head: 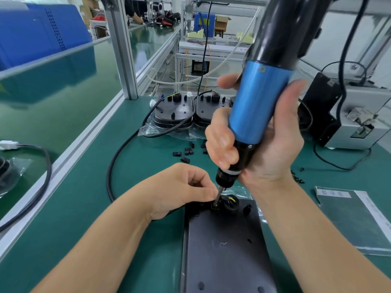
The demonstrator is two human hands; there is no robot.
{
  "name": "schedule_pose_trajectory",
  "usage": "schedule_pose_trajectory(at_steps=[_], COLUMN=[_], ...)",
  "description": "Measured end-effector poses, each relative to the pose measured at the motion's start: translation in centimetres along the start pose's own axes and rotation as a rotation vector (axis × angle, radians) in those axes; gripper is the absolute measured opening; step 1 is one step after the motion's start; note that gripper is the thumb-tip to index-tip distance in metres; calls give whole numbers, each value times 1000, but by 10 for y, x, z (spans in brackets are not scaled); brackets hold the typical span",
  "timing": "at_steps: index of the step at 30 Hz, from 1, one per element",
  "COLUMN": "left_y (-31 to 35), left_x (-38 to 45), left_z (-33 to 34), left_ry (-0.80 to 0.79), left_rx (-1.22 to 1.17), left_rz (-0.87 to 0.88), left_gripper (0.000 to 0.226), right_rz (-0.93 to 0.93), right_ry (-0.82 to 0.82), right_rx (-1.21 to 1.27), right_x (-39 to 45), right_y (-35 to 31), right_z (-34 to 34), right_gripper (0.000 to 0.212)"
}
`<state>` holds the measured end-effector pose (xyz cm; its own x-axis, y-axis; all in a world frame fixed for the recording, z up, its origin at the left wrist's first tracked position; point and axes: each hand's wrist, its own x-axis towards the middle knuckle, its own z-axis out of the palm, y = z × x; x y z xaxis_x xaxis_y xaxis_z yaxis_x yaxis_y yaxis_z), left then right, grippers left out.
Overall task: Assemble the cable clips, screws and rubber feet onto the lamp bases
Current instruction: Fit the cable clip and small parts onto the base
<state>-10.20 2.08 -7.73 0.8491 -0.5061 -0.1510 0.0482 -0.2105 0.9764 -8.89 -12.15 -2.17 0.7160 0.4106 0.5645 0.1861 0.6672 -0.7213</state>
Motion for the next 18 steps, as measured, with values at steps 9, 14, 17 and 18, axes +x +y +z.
schedule_pose_trajectory(at_steps=[9,14,17,18], left_y=[-5,-3,-2,-2], left_x=[-7,-10,-10,-11], left_z=[-10,-7,-5,-5], left_ry=[-74,-69,-28,-18], left_rx=[230,371,409,421], left_rz=[52,130,165,171], left_gripper=[16,26,26,28], right_rz=[-124,-133,-96,-91], right_ry=[270,644,826,876], right_rx=[-65,-134,-125,-119], right_x=[-9,-38,-61,-68], right_y=[-29,-57,-65,-69], right_z=[-27,-65,-84,-90], right_gripper=[57,55,55,55])
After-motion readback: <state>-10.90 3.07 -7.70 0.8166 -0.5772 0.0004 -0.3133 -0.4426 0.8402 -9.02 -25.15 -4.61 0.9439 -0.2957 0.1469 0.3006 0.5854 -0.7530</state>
